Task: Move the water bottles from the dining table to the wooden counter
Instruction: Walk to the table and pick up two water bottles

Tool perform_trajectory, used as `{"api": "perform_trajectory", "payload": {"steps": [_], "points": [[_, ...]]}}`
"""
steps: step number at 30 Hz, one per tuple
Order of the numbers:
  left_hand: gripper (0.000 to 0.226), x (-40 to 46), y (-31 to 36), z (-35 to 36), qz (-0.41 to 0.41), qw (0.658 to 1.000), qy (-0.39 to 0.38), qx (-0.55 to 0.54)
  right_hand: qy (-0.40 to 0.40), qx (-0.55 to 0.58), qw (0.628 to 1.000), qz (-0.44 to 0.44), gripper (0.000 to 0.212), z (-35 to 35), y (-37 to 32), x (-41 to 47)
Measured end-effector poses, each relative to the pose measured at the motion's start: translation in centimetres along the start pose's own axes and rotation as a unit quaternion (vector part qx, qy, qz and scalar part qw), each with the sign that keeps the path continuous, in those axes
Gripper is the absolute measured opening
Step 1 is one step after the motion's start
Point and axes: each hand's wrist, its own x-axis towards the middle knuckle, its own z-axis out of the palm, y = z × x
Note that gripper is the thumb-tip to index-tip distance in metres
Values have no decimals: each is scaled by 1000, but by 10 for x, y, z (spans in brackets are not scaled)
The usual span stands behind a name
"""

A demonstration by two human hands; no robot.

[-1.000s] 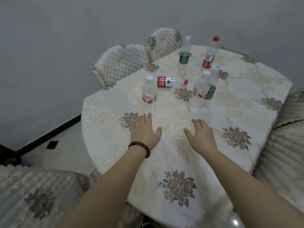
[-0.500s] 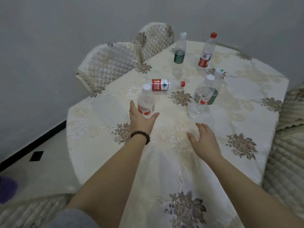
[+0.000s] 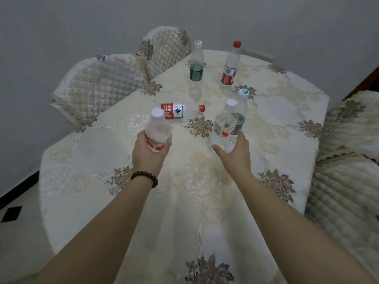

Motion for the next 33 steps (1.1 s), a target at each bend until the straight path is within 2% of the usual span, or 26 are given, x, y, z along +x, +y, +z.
{"api": "perform_trajectory", "payload": {"steps": [5, 12, 22, 28, 33], "points": [[53, 3, 7, 7, 33, 999, -10, -4, 49, 70, 996, 14, 100, 13, -11, 38], [56, 7, 4, 12, 34, 999, -13, 1, 96, 89, 991, 0, 79, 25, -2, 58], [54, -13, 30, 17, 40, 998, -38, -4, 78, 103, 991, -42, 67, -9, 0, 33], [48, -37, 66, 29, 72, 991, -114, -9, 100, 88, 990, -34, 64, -59, 4, -10], [54, -63, 95, 46, 111, 977, -179, -25, 148, 89, 985, -6, 64, -102, 18, -54]]}}
